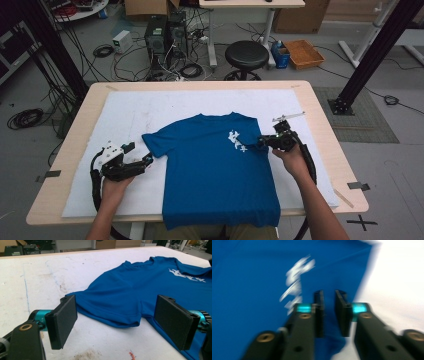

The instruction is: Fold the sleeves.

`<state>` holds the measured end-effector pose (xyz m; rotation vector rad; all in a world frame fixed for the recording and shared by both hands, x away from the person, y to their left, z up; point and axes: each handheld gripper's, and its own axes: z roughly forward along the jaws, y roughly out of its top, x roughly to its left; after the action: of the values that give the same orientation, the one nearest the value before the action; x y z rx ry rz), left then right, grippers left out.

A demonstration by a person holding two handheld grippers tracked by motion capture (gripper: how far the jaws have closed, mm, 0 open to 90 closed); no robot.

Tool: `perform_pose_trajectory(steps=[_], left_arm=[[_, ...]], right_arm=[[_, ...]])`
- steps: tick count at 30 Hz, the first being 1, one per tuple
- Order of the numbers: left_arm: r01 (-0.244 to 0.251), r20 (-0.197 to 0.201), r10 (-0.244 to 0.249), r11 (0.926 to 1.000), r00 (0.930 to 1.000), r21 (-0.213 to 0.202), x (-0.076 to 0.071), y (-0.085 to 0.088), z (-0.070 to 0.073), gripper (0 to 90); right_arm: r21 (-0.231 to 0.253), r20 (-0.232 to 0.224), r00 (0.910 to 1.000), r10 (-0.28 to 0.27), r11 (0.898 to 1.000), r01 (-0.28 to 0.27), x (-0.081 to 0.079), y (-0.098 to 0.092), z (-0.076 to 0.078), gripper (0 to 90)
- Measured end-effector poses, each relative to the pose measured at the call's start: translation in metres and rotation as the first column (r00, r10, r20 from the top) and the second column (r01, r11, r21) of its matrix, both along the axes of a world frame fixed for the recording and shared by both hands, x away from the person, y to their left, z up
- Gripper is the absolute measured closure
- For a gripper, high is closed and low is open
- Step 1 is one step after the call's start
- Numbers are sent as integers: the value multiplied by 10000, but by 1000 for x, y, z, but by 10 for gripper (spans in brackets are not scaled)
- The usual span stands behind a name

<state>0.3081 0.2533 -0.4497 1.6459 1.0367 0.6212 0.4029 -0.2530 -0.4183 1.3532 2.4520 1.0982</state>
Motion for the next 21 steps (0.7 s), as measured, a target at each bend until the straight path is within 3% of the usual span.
perform_pose_trajectory(steps=[1, 2, 3, 4, 5, 6, 7, 8, 9, 11, 12, 13, 14, 15, 16, 17, 18, 19, 21], left_arm=[[-31, -13, 31, 10000, 10000, 1, 0, 0, 0, 188], [-31, -13, 31, 10000, 10000, 1, 0, 0, 0, 188], [-41, -18, 41, 10000, 10000, 37, 0, 0, 0, 188], [-32, 0, 32, 10000, 10000, 55, 0, -1, 0, 188], [-45, -26, 45, 9999, 10000, 93, 0, -1, 0, 188], [-45, -26, 45, 9999, 10000, 93, 0, -1, 0, 188], [-55, -19, 55, 9999, 10000, 139, 0, -2, 0, 188], [-63, -41, 64, 9999, 10000, 158, 0, -1, 0, 189], [-83, -59, 83, 9999, 9999, 127, 0, -1, 0, 188], [-119, -68, 119, 9999, 9999, 96, 1, -1, 0, 192], [-119, -68, 119, 9999, 9999, 96, 1, -1, 0, 206], [-218, -82, 219, 9998, 9997, 40, 1, -1, 0, 214], [-218, -82, 219, 9998, 9997, 40, 1, -1, 0, 215], [-275, -101, 276, 9996, 9996, 84, 1, -1, 0, 215], [-308, -110, 310, 9994, 9995, 129, 1, -2, 0, 215], [-383, -172, 387, 9990, 9991, 214, 1, -3, 0, 215], [-383, -172, 387, 9990, 9991, 214, 1, -3, 0, 215], [-558, -280, 572, 9973, 9980, 473, 2, -5, 1, 215], [-626, -400, 650, 9964, 9971, 580, 4, -7, 1, 216]], right_arm=[[-249, -23, 9988, 479, 9985, -480, -4, 5, -2, 873], [-249, -23, 9988, 479, 9985, -480, -4, 5, -2, 873], [-890, -190, 9938, 1096, 9898, -1109, -10, 16, -8, 879], [-890, -190, 9938, 1096, 9898, -1109, -10, 16, -8, 879], [-1395, -116, 9921, 1252, 9822, -1256, -13, 23, -13, 870], [-1395, -116, 9921, 1252, 9822, -1256, -13, 23, -13, 870], [-838, -108, 9908, 1349, 9873, -1354, -13, 20, -13, 756], [-626, 27, 9906, 1367, 9887, -1362, -14, 18, -12, 731], [-444, 400, 9918, 1216, 9918, -1198, -17, 14, -9, 713], [90, 1404, 9893, 397, 9991, -414, -25, 2, -1, 573], [90, 1404, 9893, 397, 9991, -414, -25, 2, -1, 573], [467, 2135, 9755, -527, 9980, 437, -32, -12, 5, 444], [467, 2135, 9755, -527, 9980, 437, -32, -12, 5, 444], [607, 2432, 9666, -807, 9959, 678, -36, -19, 6, 411], [576, 2750, 9557, -1051, 9940, 927, -40, -25, 5, 332], [276, 3221, 9367, -1372, 9904, 1355, -46, -34, 3, 257], [276, 3221, 9367, -1372, 9904, 1355, -46, -34, 3, 257], [268, 3458, 9241, -1628, 9861, 1637, -52, -42, -2, 198], [384, 3574, 9188, -1674, 9856, 1647, -55, -47, -7, 198]])
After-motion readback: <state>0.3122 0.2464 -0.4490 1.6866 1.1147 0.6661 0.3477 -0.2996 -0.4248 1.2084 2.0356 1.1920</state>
